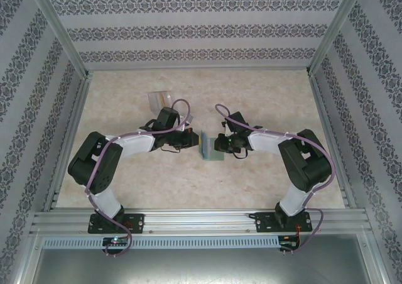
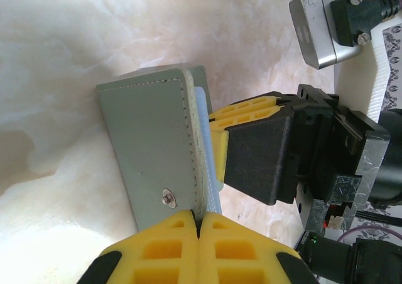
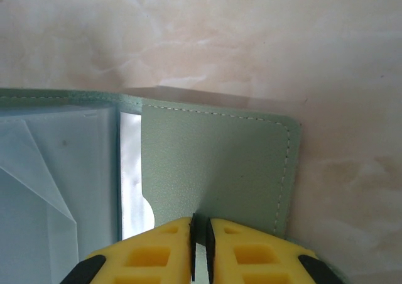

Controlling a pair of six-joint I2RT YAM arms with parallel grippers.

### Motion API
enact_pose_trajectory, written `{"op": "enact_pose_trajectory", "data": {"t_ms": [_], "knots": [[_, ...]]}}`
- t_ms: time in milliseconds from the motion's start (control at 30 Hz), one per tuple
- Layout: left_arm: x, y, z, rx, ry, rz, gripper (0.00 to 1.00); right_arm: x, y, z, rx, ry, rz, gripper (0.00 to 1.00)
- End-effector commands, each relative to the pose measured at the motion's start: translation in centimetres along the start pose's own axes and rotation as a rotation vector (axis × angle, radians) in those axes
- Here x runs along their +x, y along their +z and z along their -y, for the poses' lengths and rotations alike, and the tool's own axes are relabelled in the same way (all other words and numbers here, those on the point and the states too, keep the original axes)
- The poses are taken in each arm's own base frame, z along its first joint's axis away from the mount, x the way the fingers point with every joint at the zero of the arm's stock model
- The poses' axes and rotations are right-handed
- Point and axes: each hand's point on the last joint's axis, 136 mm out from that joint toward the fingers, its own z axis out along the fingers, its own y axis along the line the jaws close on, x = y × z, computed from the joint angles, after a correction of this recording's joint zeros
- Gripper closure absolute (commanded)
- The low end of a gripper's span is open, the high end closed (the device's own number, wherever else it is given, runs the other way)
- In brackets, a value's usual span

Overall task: Put the credit cards into the card holder
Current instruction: Turn over the card slot at the card holder.

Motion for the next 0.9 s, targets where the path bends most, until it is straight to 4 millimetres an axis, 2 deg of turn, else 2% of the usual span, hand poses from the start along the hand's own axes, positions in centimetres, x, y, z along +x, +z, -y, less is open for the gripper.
{"op": "enact_pose_trajectory", "data": {"t_ms": [0, 67, 267, 533, 667, 767, 867], "knots": [[0.5, 1.0, -0.3, 0.011, 0.001, -0.028, 0.92, 3.1, 1.8, 1.3, 0.026, 0.028, -0.096, 0.82], [0.5, 1.0, -0.2, 0.014, 0.0, -0.028, 0.84, 3.1, 1.9, 1.2, 0.024, 0.029, -0.096, 0.82], [0.0, 1.0, 0.1, 0.016, -0.001, -0.014, 0.75, 3.0, 1.9, 1.0, 0.028, 0.025, -0.097, 0.81], [-0.1, 1.1, 0.3, 0.034, -0.013, -0.011, 0.73, 3.2, 1.8, 1.2, 0.039, 0.019, -0.102, 0.81], [-0.1, 0.9, 0.5, 0.043, -0.011, -0.001, 0.66, 3.3, 1.8, 1.3, 0.043, 0.019, -0.104, 0.81], [-0.2, 0.7, 0.7, 0.043, -0.009, 0.005, 0.65, 3.3, 1.8, 1.3, 0.045, 0.018, -0.105, 0.82], [-0.3, 0.6, 0.8, 0.047, -0.01, 0.008, 0.57, 3.3, 1.8, 1.2, 0.047, 0.016, -0.105, 0.82]]}}
